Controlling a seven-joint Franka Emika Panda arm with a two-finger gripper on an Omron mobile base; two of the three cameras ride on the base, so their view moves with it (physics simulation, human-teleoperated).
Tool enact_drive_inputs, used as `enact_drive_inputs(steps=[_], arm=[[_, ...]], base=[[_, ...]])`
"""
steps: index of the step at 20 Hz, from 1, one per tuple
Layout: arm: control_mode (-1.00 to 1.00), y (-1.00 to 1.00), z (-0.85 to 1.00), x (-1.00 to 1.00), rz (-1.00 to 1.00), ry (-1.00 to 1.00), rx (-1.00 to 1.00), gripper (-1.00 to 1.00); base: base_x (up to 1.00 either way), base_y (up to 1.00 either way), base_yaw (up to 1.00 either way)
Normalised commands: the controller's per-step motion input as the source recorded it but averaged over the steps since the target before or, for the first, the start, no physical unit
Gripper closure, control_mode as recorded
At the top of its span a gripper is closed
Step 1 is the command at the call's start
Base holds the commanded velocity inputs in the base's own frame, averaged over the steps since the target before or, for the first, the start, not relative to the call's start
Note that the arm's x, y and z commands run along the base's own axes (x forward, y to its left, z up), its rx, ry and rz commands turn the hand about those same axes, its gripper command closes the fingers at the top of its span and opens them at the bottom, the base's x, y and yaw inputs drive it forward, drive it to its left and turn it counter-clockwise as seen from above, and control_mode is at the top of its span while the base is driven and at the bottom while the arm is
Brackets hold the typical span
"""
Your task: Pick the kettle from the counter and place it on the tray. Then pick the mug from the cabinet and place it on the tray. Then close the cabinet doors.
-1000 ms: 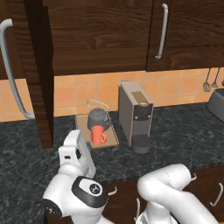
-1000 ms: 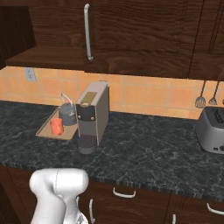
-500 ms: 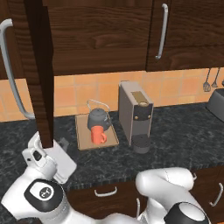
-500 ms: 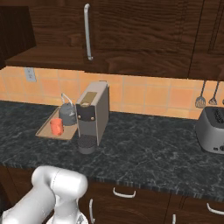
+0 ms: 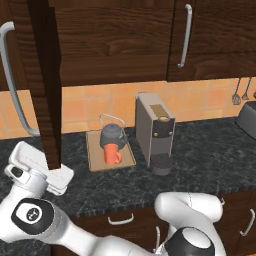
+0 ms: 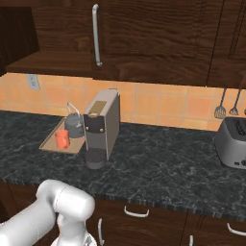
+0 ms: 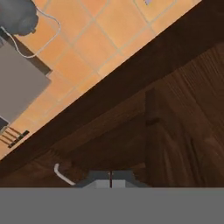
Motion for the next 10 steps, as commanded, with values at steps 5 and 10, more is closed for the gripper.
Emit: enact_drive_inputs(steps=[5,10], arm=[[-1.00,0.00,0.15,0.18,0.21,-0.15,-0.24,1.00],[-1.00,0.22,0.57,-0.15,0.25,-0.22,-0.20,1.00]], base=[[0.00,0.00,0.00],[0.00,0.00,0.00]])
